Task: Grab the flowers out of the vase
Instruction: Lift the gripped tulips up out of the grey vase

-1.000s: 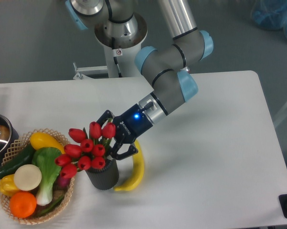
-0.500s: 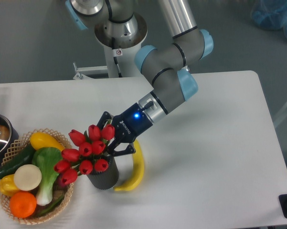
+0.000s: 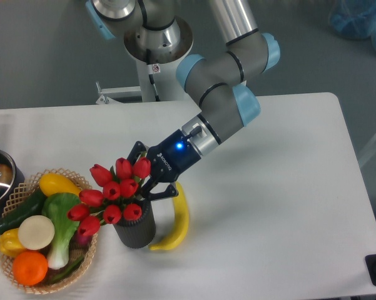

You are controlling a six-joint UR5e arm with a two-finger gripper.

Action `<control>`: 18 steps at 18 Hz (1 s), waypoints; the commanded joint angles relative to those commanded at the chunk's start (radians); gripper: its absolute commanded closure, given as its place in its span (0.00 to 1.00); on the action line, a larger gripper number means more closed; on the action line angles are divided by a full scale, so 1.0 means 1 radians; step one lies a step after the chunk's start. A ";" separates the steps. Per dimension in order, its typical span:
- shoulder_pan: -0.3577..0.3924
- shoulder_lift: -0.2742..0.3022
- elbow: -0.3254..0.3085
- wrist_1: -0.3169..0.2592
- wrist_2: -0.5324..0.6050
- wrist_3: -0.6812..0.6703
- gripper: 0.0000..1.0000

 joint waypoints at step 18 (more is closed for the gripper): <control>0.051 0.055 0.149 0.003 -0.140 -0.225 0.63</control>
